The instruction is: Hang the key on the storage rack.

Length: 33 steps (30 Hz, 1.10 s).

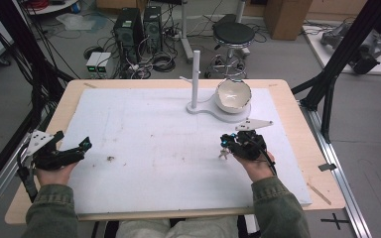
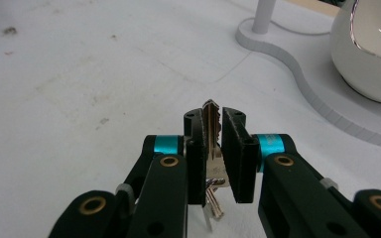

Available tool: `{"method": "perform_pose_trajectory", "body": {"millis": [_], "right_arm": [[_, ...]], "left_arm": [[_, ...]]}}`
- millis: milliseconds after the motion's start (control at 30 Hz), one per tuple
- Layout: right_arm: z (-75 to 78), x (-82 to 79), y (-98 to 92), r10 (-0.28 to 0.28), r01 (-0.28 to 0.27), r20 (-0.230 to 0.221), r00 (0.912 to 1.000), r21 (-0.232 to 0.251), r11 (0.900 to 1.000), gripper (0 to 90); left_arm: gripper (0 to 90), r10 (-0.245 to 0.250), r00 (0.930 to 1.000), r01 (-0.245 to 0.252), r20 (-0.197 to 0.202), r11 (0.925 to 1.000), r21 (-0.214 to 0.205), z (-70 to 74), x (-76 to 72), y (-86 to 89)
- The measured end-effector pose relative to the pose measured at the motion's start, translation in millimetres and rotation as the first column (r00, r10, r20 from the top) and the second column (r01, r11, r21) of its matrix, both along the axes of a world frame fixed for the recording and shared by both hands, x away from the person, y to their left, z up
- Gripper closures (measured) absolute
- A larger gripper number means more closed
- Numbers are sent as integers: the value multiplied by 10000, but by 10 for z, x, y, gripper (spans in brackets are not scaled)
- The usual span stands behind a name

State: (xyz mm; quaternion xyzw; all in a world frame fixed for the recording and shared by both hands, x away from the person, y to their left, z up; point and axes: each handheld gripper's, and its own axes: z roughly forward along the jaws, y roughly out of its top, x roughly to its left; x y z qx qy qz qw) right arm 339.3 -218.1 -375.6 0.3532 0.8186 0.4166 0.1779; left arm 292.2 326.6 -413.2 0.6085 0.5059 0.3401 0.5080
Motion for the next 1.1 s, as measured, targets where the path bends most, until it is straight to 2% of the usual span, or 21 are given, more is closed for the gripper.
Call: {"method": "perform_pose_trajectory", "body": {"millis": [200,333,633,800,1100], "right_arm": [[65,-4,-8,-21,19,112,9999,198,9998,806],[85,5,-19,-112,110,27,9999,436,9990,805],[144,57,-9,5,-2,-53,10000,592,9982,805],[234,134,8,71,-57,-144,9999,976,9952,805],[442,239,109,336,-331,-31,9994,1001,9944,805]], "left_arm": [[17,-8,10000,8,9,10000,30,1,-3,-2],[17,-18,10000,18,6,10000,42,-1,1,1],[17,1,10000,-1,7,10000,87,-2,2,-2],[17,16,10000,-16,2,10000,92,-5,8,-10],[18,-7,10000,6,41,9999,105,-3,6,-9]]}}
